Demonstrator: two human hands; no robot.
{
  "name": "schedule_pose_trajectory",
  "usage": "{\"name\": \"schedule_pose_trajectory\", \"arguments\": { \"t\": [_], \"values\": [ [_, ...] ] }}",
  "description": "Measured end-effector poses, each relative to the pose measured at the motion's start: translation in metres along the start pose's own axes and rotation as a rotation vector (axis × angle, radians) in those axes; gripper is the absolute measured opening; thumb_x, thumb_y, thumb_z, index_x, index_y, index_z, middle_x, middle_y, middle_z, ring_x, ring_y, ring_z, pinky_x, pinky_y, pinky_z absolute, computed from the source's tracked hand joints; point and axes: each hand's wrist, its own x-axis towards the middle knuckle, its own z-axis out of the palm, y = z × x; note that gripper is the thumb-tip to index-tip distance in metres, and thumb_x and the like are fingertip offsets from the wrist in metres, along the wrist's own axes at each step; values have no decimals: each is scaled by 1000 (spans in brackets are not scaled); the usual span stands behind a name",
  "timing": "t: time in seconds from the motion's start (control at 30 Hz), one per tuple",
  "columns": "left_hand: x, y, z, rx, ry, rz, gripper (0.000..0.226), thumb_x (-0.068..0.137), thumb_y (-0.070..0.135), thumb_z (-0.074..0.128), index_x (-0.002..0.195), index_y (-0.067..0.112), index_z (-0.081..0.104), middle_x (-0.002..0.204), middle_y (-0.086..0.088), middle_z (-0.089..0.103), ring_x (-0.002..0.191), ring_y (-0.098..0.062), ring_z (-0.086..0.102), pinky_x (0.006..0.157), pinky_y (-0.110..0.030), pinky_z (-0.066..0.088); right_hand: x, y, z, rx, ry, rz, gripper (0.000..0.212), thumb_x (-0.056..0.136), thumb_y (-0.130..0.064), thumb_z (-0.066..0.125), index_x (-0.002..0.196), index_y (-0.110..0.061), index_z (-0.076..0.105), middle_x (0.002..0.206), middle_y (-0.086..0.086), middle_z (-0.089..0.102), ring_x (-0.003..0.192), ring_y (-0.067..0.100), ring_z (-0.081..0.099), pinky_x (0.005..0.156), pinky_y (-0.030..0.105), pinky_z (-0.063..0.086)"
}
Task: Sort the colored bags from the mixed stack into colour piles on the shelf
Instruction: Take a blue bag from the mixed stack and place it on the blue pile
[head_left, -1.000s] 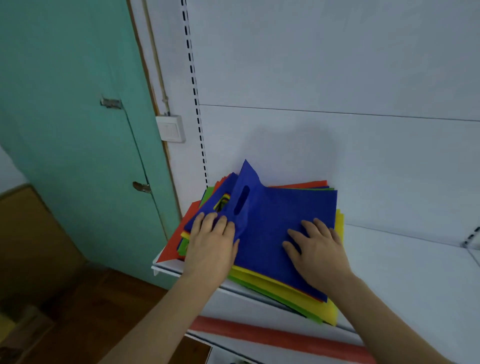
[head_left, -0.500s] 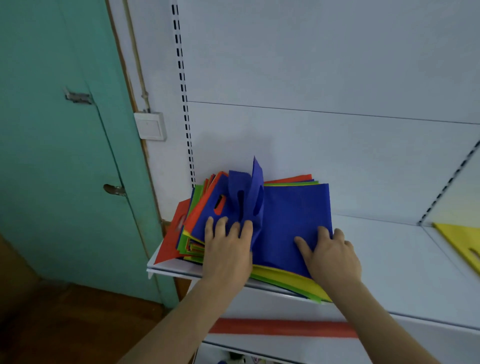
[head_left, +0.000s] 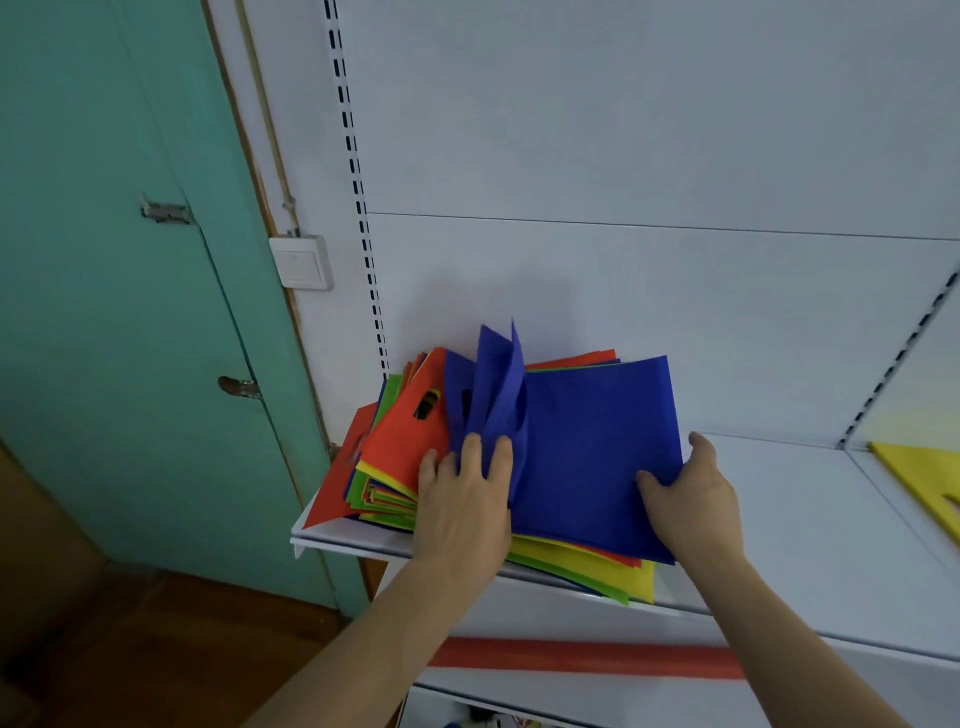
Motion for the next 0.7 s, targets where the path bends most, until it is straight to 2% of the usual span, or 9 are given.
{"name": "schedule_pose_trajectory", "arguments": {
  "t": [0.03, 0.1, 0.2, 0.27, 0.43, 0.5, 0.57, 0.63, 0.7],
  "values": [
    [0, 0, 0, -25, 15, 17, 79, 96, 38, 64, 160, 25, 20, 163, -13, 26, 134, -36, 49, 119, -52, 31, 5, 0, -3, 39, -37, 57, 70, 91, -30, 72, 152, -12, 42, 125, 12, 70, 107, 39, 67, 84, 45, 56],
    [0, -1, -2, -93, 52, 24, 74, 96, 39, 64, 158, 27, 26, 164, -10, 23, 133, -33, 49, 113, -46, 39, 16, 1, -11, 104, -159, 135, 39, 86, -28, 78, 120, -11, 68, 112, 8, 75, 96, 34, 71, 85, 49, 60],
    [2, -6, -10, -222, 115, -47, 67, 94, 68, 53, 149, 30, 44, 163, -5, 27, 137, -28, 43, 107, -44, 46, 26, 5, -26, 11, -236, 94, 6, 87, -22, 75, 87, -17, 72, 86, 7, 74, 78, 30, 69, 76, 50, 61],
    [6, -9, -17, -319, 132, -127, 71, 90, 80, 47, 140, 30, 55, 161, -4, 32, 138, -27, 41, 105, -46, 49, 33, 8, -36, -92, -120, -18, 8, 91, -20, 65, 84, -19, 68, 82, 6, 72, 75, 29, 64, 70, 43, 55],
    [27, -19, -18, -366, 167, -220, 56, 97, 51, 61, 144, 23, 49, 147, -5, 49, 125, -30, 56, 93, -40, 53, 32, 6, -53, 130, 103, -222, 11, 99, -25, 60, 88, -26, 58, 79, -6, 68, 74, 20, 61, 62, 35, 43],
    [41, -23, -17, -569, 151, -281, 63, 95, 54, 64, 146, 25, 43, 135, 3, 56, 120, -24, 62, 85, -35, 51, 25, 4, -61, 248, 151, -285, 8, 99, -29, 61, 92, -31, 59, 80, -12, 69, 74, 10, 63, 61, 33, 45],
    [58, -27, -21, -900, 100, -349, 70, 92, 60, 66, 150, 30, 40, 136, 15, 60, 123, -15, 63, 92, -35, 53, 19, 4, -69, 338, 169, -317, 6, 100, -32, 63, 97, -37, 60, 90, -21, 71, 80, 2, 65, 62, 32, 48],
    [75, -32, -25, -1238, 90, -373, 58, 89, 60, 69, 140, 43, 48, 128, 26, 67, 115, 0, 66, 94, -36, 57, 14, 3, -75, 421, 165, -324, 13, 100, -33, 65, 104, -44, 61, 99, -29, 70, 87, -5, 65, 65, 30, 50],
    [92, -35, -31, -1414, 146, -351, 36, 89, 52, 70, 124, 46, 61, 118, 22, 73, 109, -6, 71, 88, -37, 58, 12, 4, -79, 459, 153, -319, 17, 99, -36, 69, 106, -48, 58, 102, -30, 70, 90, -5, 67, 68, 31, 52]
  ]
}}
